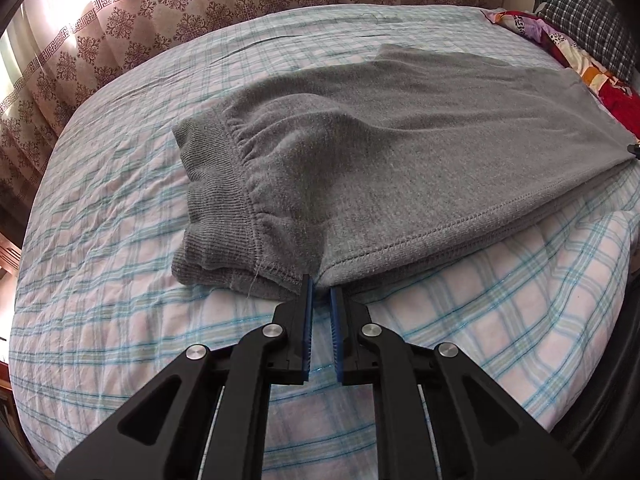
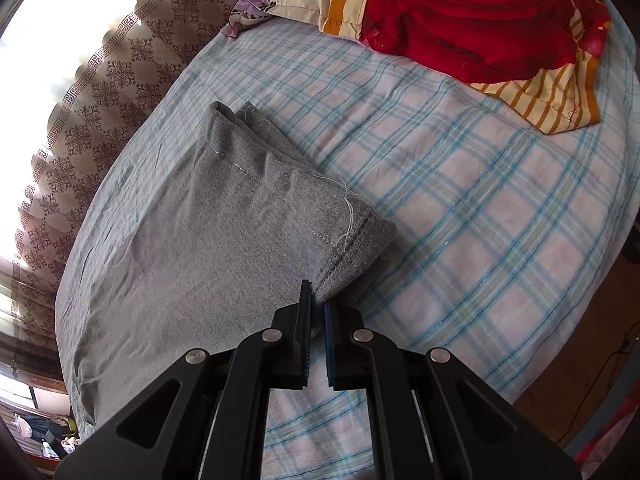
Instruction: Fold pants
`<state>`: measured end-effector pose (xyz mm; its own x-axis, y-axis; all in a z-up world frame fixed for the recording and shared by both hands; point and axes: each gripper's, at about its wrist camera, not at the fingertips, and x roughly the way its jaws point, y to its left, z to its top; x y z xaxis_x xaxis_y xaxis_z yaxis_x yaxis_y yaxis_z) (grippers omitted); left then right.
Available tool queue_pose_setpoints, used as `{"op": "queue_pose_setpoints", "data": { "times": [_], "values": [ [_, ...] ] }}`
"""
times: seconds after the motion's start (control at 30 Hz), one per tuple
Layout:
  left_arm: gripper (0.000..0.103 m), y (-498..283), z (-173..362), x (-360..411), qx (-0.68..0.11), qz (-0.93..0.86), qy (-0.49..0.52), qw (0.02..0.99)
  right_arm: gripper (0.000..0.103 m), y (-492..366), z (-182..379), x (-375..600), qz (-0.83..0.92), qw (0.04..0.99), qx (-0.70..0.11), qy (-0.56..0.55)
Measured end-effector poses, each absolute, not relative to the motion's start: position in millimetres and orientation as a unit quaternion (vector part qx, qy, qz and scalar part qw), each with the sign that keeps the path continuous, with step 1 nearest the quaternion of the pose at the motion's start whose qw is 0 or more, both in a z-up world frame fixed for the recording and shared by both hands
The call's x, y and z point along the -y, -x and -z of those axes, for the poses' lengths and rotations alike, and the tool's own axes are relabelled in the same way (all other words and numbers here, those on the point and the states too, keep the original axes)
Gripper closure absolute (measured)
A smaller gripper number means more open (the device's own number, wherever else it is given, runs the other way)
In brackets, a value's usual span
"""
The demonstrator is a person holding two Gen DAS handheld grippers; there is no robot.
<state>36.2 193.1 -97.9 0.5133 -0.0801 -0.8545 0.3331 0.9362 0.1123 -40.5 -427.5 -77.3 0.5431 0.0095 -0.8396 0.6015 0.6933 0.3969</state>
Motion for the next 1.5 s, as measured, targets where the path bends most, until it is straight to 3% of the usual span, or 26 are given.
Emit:
{"op": "queue_pose_setpoints", "data": {
  "times": [0.13, 0.23, 0.3, 0.37, 0.63, 0.77, 1.0, 1.13, 1.23, 1.4, 1.47, 1.5],
  "values": [
    [0.092, -36.6, 94.7, -194.6, -0.480, 0.121, -0.124, 0.860, 0.099, 41.8, 72.3, 426.9, 0.189, 0.812, -0.431, -0.346],
    [0.084, -36.6, 92.1, -197.9, -0.481, 0.116, -0.127, 0.860, 0.099, 43.0, 69.5, 427.5, 0.191, 0.814, -0.427, -0.345],
    [0.070, -37.4, 90.4, -204.4, -0.483, 0.105, -0.123, 0.861, 0.099, 43.2, 72.4, 429.3, 0.192, 0.810, -0.430, -0.350],
    [0.068, -37.1, 89.1, -216.0, -0.487, 0.094, -0.111, 0.861, 0.099, 43.0, 74.0, 430.3, 0.193, 0.808, -0.430, -0.354],
    [0.068, -41.2, 59.3, -247.4, -0.463, 0.057, -0.058, 0.883, 0.099, 40.9, 57.7, 425.0, 0.210, 0.829, -0.407, -0.321],
    [0.068, -52.6, 46.0, -233.3, -0.441, 0.061, -0.050, 0.894, 0.099, 38.1, 75.8, 427.6, 0.208, 0.810, -0.440, -0.328],
    [0.065, -79.3, 89.7, -194.1, -0.489, 0.030, -0.142, 0.860, 0.095, 46.7, 76.2, 438.0, 0.193, 0.798, -0.431, -0.375],
    [0.065, -77.1, 90.5, -199.0, -0.489, 0.032, -0.137, 0.861, 0.090, 53.6, 69.0, 443.6, 0.213, 0.796, -0.421, -0.379],
    [0.065, -74.6, 87.5, -202.6, -0.492, 0.029, -0.135, 0.860, 0.077, 57.4, 53.9, 447.5, 0.272, 0.809, -0.409, -0.322],
    [0.065, -79.2, 73.7, -204.2, -0.493, 0.022, -0.108, 0.863, 0.074, 51.3, 21.5, 457.9, 0.315, 0.837, -0.370, -0.251],
    [0.065, -85.2, 65.6, -200.4, -0.490, 0.022, -0.096, 0.866, 0.061, 34.7, 14.2, 458.0, 0.286, 0.851, -0.364, -0.248],
    [0.064, -88.2, 61.2, -197.0, -0.486, 0.025, -0.091, 0.869, 0.059, 24.2, 11.2, 456.7, 0.275, 0.858, -0.360, -0.241]
  ]
}}
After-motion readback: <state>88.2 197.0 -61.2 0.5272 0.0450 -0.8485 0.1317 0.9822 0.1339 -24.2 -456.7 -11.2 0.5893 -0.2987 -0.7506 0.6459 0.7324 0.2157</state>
